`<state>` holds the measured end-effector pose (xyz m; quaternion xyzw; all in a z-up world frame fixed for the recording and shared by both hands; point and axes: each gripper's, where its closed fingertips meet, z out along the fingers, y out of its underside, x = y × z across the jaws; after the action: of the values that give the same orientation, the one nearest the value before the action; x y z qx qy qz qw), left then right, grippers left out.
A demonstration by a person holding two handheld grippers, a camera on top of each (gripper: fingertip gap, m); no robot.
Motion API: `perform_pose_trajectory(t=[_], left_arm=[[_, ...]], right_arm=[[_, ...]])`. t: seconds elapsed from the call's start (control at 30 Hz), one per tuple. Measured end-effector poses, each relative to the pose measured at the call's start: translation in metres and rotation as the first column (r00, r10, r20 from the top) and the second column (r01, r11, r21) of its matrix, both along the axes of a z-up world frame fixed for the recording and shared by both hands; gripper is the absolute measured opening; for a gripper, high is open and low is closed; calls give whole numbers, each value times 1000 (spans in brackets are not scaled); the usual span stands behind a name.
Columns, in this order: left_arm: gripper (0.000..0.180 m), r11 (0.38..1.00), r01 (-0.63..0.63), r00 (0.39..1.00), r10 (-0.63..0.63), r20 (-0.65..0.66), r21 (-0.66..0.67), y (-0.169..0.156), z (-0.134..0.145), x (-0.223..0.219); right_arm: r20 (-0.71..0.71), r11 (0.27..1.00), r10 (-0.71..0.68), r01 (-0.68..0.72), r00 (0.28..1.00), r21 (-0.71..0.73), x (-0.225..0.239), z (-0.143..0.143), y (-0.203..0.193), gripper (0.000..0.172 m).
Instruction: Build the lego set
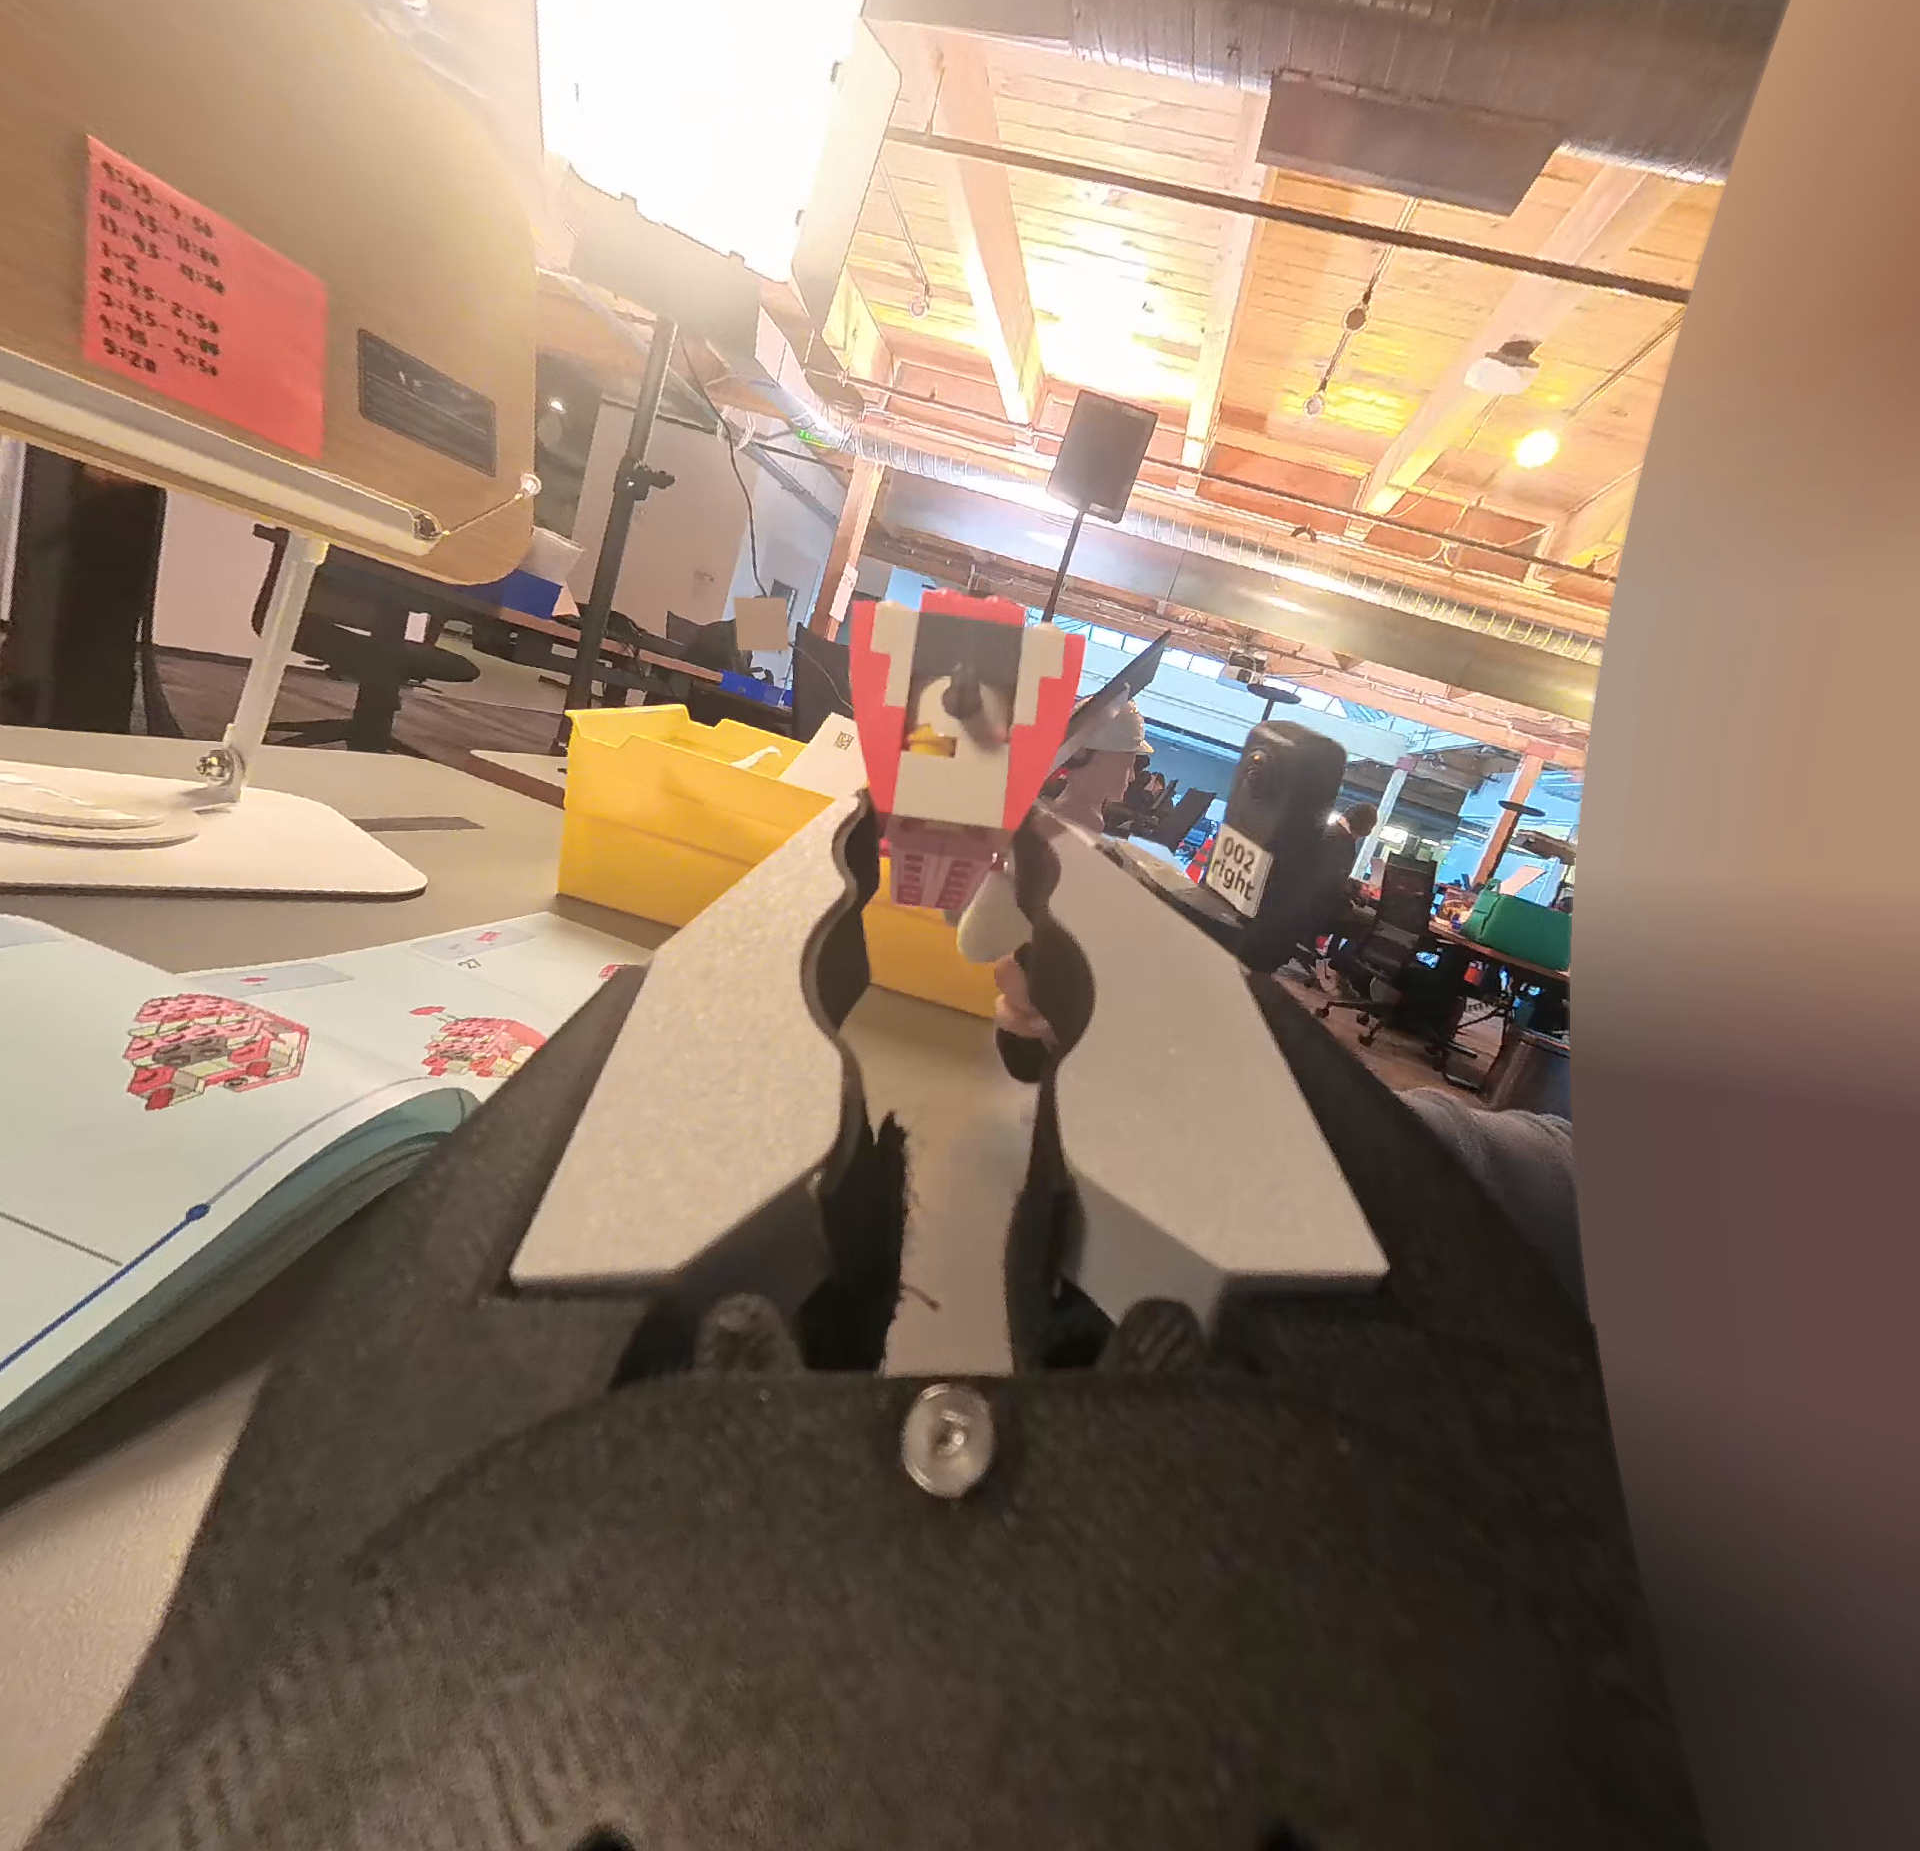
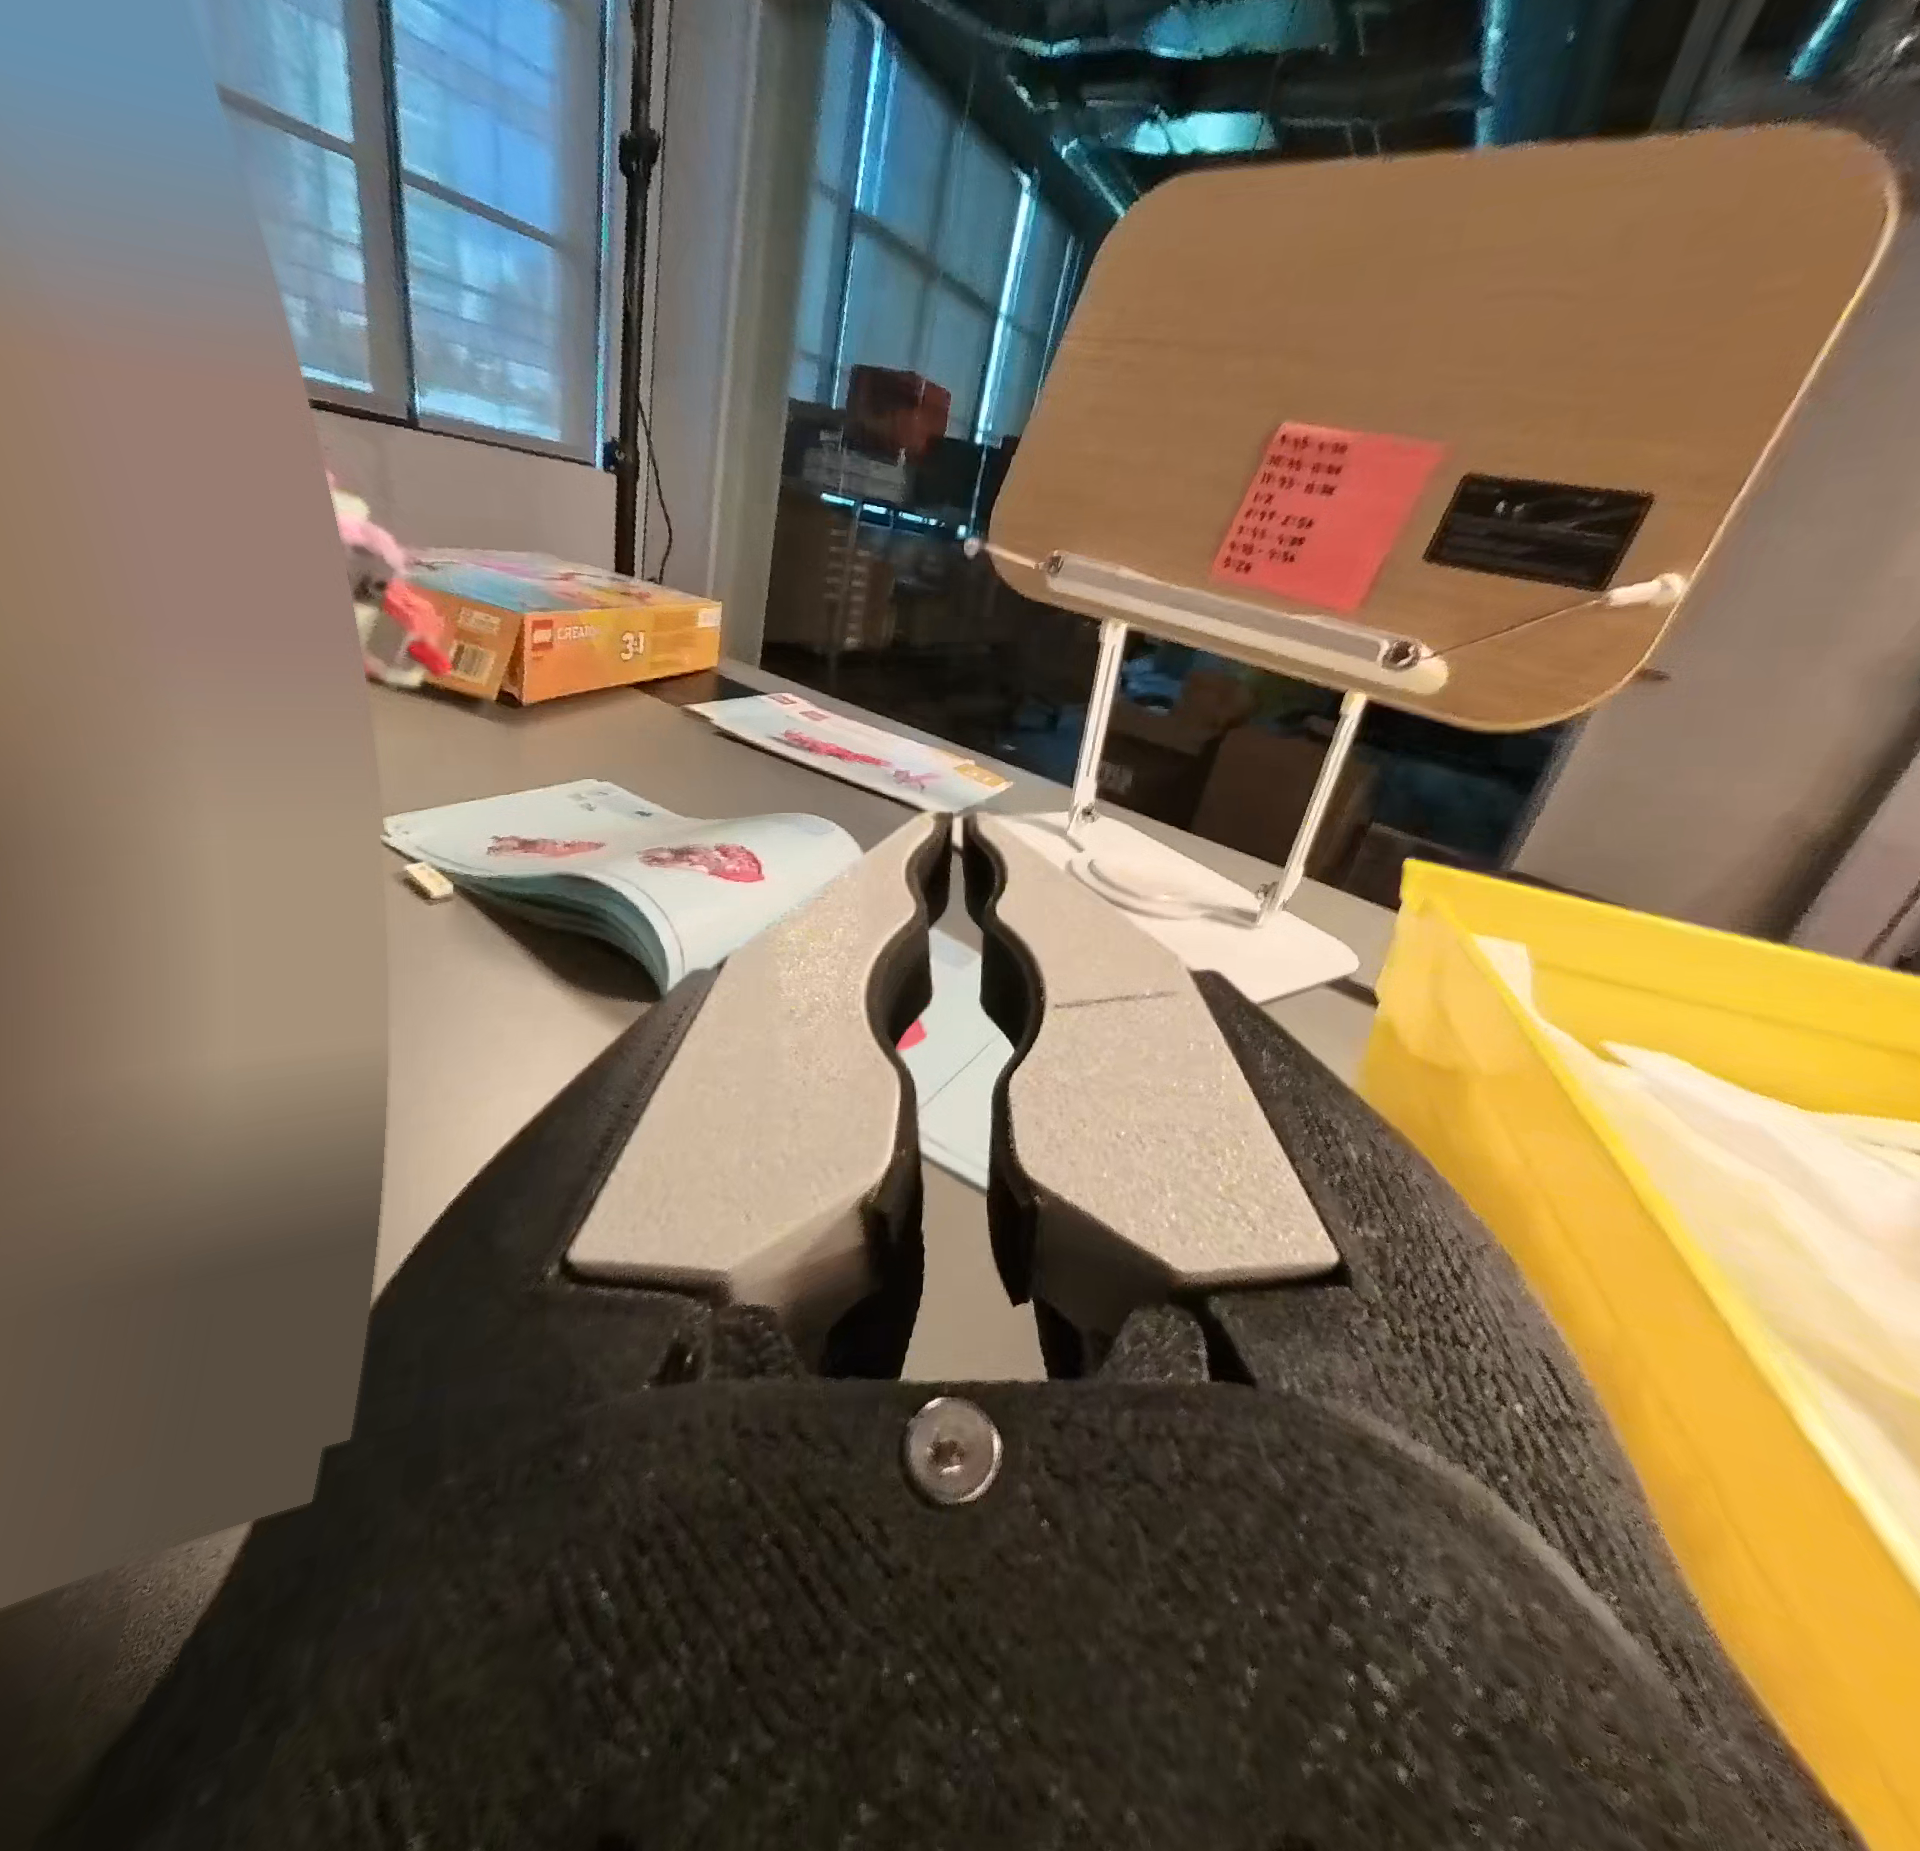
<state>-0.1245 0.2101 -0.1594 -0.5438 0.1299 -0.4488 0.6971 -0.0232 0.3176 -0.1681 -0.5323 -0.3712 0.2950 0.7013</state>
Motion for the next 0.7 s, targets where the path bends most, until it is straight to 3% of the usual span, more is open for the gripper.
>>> perform_pose_trajectory(t=[0.13,0.27,0.37,0.47,0.57,0.63,0.7], left_arm=[[25,1000,2,1000,-2,7,-3,0,0,-1],[25,1000,10,1000,-10,27,-13,1,0,-2],[25,1000,13,999,-13,32,-15,1,0,-3],[25,1000,13,999,-13,31,-13,1,0,-3],[25,1000,17,999,-16,33,-13,0,0,-2],[25,1000,22,999,-22,33,-12,0,0,-2],[25,1000,27,999,-27,30,-11,0,0,-1]], right_arm=[[3,1000,1,-1,1000,30,15,35,-11,5],[151,1000,-9,5,989,25,47,50,-25,9],[374,992,86,-45,923,-117,70,13,-43,9],[616,964,177,-10,768,-264,103,-49,-63,12],[715,913,287,43,638,-405,133,-97,-93,13],[722,896,299,76,623,-437,146,-111,-105,15],[702,887,283,101,654,-452,152,-118,-109,15]])
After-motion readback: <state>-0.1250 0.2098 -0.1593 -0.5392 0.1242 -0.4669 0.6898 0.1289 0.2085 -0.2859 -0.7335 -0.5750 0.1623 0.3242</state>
